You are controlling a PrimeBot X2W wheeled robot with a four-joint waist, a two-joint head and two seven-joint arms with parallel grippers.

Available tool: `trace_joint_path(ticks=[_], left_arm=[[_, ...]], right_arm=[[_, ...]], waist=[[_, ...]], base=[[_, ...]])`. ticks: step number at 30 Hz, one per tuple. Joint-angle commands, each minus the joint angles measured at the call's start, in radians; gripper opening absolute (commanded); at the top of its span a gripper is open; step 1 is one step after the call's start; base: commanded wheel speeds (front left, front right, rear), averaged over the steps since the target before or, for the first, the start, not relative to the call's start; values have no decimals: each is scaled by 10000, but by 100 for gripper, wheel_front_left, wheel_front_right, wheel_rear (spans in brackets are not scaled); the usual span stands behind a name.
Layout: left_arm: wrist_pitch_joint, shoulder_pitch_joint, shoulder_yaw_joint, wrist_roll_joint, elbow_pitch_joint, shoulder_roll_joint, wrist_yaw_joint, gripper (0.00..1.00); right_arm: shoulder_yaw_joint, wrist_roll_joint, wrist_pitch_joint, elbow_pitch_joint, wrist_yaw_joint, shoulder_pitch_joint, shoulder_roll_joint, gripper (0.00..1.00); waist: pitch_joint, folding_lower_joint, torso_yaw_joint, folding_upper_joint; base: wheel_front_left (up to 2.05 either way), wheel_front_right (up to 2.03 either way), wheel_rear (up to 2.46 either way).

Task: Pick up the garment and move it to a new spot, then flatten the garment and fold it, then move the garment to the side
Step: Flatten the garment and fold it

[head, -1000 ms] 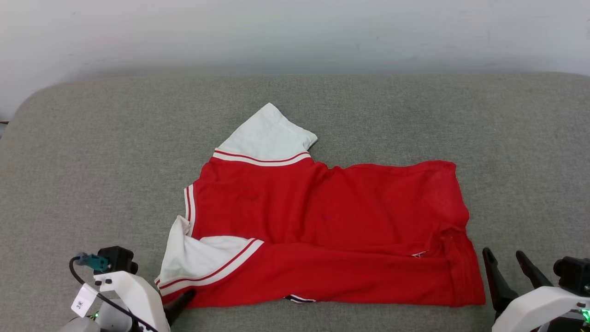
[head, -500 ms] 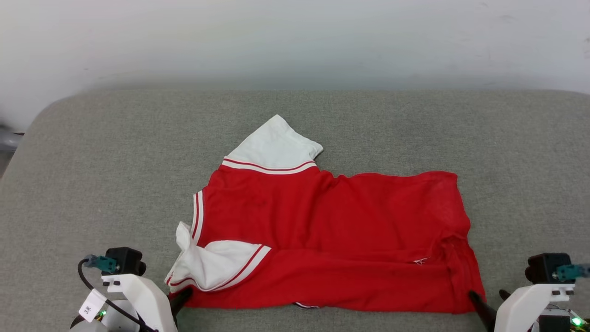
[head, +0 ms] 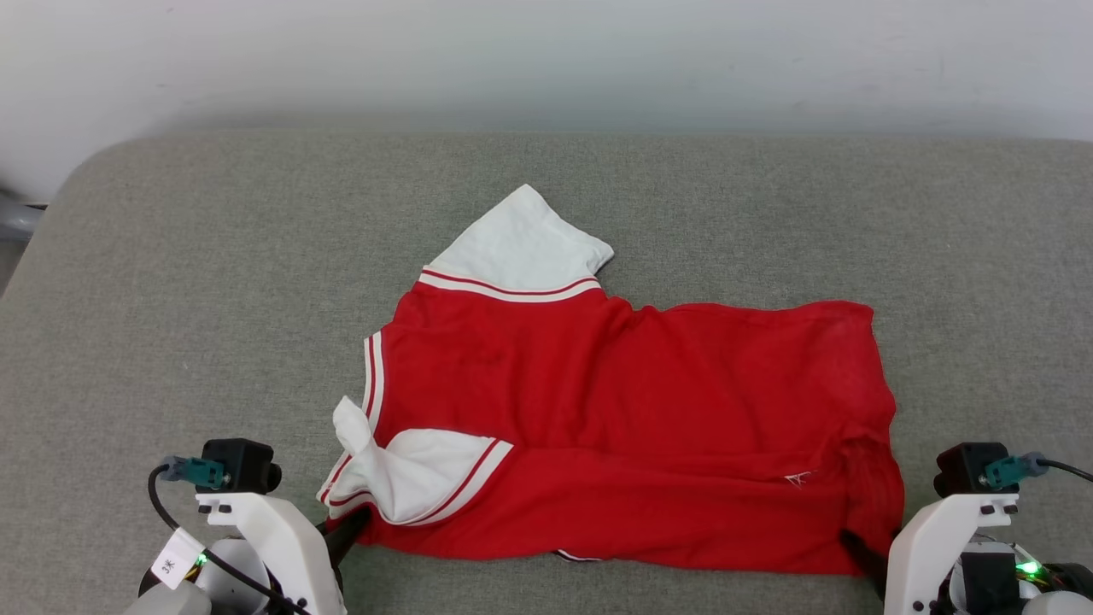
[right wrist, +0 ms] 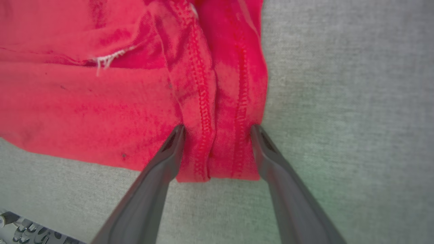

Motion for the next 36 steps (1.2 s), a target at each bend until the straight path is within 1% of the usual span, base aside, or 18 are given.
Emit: trace_joint_path(ticks=[1,2,3,4,7,12,16,21,27,31,35,36], left_arm=[[-39,69,22,41,-64,-43,54,0],[-30,87,43,-17,-84,-61,64,0],[9,100,42,-62,-99,-67,77,0],[32,100,40,-73,-119,-62,94,0],[-14,106,56,-78,-172,-72,143,0],[-233,283,125,2,-316,-5,246,0],[-436,569,168,85,-566,102,460,0],[-515,1235,225,-31,-1090,319,906,0],[-349,2200,208,-430,-1335,381,1380,0],[-245,2666,171,-757,-1152,256,1457,0],[-209,2816,120,-970,-832,79,1325,0],[-197,2774,92,-1000,-705,-9,1273,0]], right_arm=[[253,84,266,493,-3,70,188,49],[330,173,301,645,-2,36,256,19],[352,247,303,772,-2,-34,311,0],[358,269,380,903,-2,-76,312,0],[304,358,154,908,-5,-301,197,0],[139,506,-182,552,-11,-502,-28,0],[-83,544,-352,-24,-9,-231,-166,0],[-277,504,-161,-850,-9,460,-212,0],[-609,401,273,-1645,-9,1659,-19,0],[-764,395,478,-1807,-9,2270,171,0],[-673,493,484,-1514,-8,2601,355,0],[-634,509,375,-1468,-6,2628,387,39]], waist=[[22,0,-6,0],[33,0,-8,0],[38,0,-13,0],[36,0,-15,0],[-25,0,-15,0],[-324,0,-13,0],[-708,0,-9,0],[-1189,0,-26,0],[-1557,0,15,0],[-1608,0,8,0],[-1596,0,7,0],[-1583,0,15,0]], base=[[0,0,0],[0,0,0],[0,0,0],[0,0,0],[0,0,0],[0,0,0],[0,0,0],[0,0,0],[0,0,0],[0,0,0],[0,0,0],[0,0,0]])
